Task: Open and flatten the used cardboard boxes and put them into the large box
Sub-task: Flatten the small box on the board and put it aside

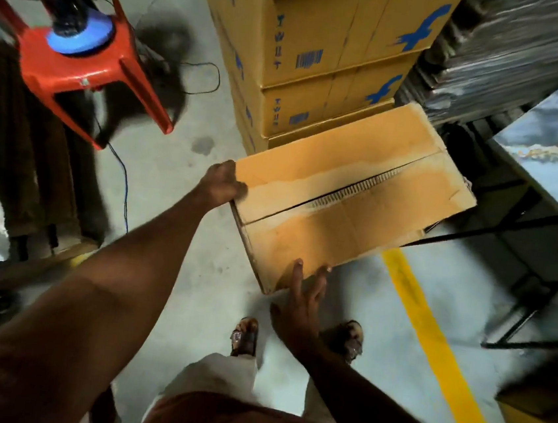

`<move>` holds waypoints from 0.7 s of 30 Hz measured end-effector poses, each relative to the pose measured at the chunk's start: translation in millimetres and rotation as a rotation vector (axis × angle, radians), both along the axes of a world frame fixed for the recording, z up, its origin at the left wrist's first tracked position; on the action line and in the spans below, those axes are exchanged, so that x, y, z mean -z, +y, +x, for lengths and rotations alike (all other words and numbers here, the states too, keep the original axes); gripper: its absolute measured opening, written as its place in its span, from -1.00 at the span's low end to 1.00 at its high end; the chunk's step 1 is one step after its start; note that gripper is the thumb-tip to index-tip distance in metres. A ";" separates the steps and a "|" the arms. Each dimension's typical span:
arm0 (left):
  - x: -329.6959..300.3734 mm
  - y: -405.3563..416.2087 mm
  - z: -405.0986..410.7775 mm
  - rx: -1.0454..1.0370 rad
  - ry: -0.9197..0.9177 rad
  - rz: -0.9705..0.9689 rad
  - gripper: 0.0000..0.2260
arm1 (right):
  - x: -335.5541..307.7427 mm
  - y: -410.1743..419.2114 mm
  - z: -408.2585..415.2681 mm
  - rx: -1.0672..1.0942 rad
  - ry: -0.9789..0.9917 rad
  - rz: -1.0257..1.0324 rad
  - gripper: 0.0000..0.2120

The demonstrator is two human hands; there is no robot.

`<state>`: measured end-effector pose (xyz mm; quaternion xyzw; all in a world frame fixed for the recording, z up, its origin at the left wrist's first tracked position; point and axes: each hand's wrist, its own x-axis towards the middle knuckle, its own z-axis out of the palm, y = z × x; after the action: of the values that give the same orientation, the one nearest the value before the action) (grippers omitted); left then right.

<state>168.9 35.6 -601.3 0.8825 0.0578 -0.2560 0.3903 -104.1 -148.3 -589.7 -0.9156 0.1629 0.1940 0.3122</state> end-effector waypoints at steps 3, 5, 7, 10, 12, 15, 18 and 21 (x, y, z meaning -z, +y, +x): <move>-8.3 -3.7 0.6 -0.098 0.035 -0.012 -0.55 | -6.6 1.9 6.4 0.069 0.020 0.111 0.10; -48.8 -25.5 -17.1 -0.139 0.020 0.051 -0.41 | -9.9 1.3 4.6 0.059 -0.008 0.107 0.12; -68.2 -38.9 -29.5 -0.198 0.044 0.115 -0.31 | -11.2 -2.6 0.4 0.034 -0.040 0.096 0.13; -82.4 -47.8 -37.8 -0.147 0.023 0.210 -0.33 | -19.3 -12.8 -5.3 0.150 -0.114 0.120 0.09; -93.5 -53.4 -39.2 -0.105 -0.004 0.223 -0.44 | -33.4 -25.0 -4.2 0.226 -0.243 0.089 0.03; -106.2 -67.0 -39.8 -0.158 -0.069 0.108 -0.54 | -55.8 -54.7 0.4 0.339 -0.502 -0.003 -0.12; -126.1 -93.1 -43.0 -0.273 -0.123 -0.160 -0.66 | -81.4 -88.4 4.4 0.384 -0.667 0.009 -0.25; -159.3 -130.7 -46.4 -0.218 -0.192 -0.347 -0.80 | -106.7 -119.8 7.5 0.515 -0.804 0.075 -0.29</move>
<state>122.6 -95.2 -442.0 0.8109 0.0705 -0.1333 0.5654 -96.5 -268.1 -483.0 -0.8361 0.2439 -0.2534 0.4210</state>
